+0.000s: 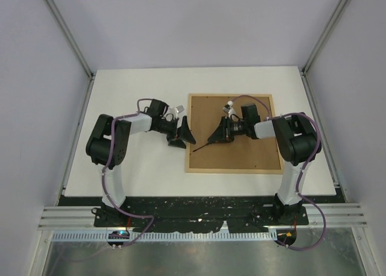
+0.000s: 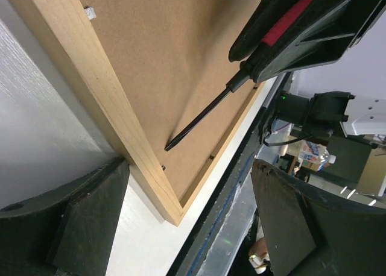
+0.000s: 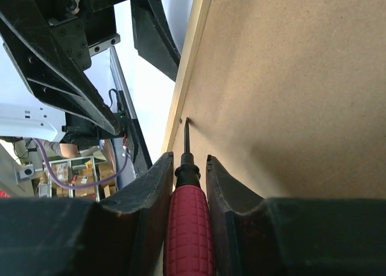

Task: Take the photo out of the frame
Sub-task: Release the photo frame item from the photo frame.

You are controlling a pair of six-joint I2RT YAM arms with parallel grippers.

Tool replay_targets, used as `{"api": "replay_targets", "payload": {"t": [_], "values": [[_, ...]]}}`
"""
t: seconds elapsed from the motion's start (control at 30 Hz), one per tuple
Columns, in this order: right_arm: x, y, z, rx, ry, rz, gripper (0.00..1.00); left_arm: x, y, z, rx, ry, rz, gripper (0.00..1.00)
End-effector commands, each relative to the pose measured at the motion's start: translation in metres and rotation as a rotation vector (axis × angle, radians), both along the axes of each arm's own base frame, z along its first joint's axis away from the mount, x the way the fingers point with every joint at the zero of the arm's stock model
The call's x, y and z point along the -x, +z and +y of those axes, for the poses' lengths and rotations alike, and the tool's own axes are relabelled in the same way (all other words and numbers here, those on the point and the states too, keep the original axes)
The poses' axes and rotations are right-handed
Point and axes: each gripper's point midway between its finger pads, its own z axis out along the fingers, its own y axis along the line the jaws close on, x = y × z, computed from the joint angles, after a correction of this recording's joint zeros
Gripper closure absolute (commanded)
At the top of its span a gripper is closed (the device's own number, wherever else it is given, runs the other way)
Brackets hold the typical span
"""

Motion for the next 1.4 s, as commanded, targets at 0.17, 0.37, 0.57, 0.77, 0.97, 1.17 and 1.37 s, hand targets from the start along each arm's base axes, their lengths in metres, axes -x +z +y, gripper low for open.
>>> {"api": "replay_targets", "payload": {"t": [0.17,0.37,0.57,0.77,0.97,1.17,1.37], "values": [[0.000,0.012,0.009,-0.028,0.043,-0.145,0.92,0.000,-0.001,-0.002,0.009,0.039,-0.011,0.13],[0.008,0.010,0.009,-0.053,0.082,-0.101,0.92,0.000,-0.008,0.001,-0.017,0.059,-0.001,0.14],[0.006,0.014,0.004,-0.051,0.081,-0.107,0.92,-0.002,-0.017,0.008,-0.082,0.089,0.004,0.22],[0.008,0.011,0.003,-0.045,0.078,-0.104,0.92,-0.005,-0.031,0.017,-0.169,0.119,0.028,0.30],[0.006,0.010,0.005,-0.038,0.065,-0.114,0.92,-0.009,-0.043,0.023,-0.247,0.140,0.053,0.35],[0.008,0.010,0.010,-0.044,0.070,-0.118,0.92,-0.010,-0.049,0.024,-0.286,0.143,0.067,0.47],[0.008,0.008,0.012,-0.047,0.069,-0.108,0.92,-0.008,-0.054,0.020,-0.303,0.131,0.078,0.64]]}}
